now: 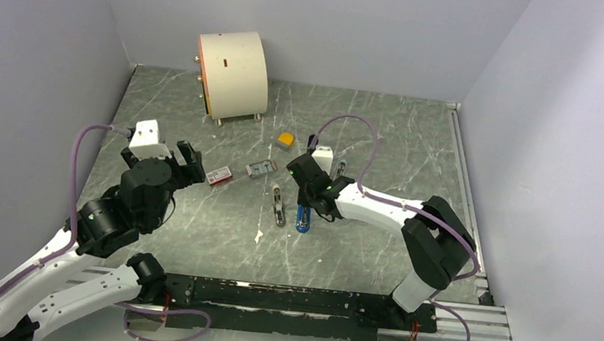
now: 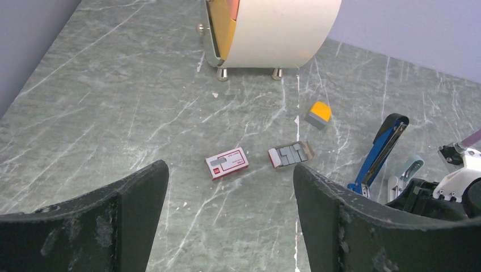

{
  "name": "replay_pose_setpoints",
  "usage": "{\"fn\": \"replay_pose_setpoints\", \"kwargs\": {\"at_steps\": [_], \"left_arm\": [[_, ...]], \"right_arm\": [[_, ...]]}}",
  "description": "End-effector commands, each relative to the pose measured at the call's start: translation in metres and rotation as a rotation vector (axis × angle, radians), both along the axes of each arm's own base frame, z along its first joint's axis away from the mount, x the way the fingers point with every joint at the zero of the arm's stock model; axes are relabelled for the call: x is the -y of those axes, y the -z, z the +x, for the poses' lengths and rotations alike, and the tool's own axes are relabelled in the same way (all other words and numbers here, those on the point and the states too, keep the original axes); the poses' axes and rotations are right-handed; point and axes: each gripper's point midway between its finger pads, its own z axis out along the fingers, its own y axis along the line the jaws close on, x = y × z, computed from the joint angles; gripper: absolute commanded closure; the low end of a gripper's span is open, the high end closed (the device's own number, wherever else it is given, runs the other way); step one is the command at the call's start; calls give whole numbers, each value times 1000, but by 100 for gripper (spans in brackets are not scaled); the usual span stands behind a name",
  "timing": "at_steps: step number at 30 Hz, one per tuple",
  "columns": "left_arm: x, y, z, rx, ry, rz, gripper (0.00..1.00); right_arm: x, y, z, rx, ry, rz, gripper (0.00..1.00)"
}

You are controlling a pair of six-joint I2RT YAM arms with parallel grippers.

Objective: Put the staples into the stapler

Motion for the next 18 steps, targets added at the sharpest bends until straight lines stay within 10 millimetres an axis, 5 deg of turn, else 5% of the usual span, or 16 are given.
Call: {"fn": "replay_pose_setpoints", "kwargs": {"at_steps": [1,18], "left_arm": [[-2,-4,2,16,-20,-5,15],[-3,-4,2,17,-19,-6,15]], "right_arm": [[0,0,5,14,16,4,78],[-3,-8,6,25,15,33,69]]}}
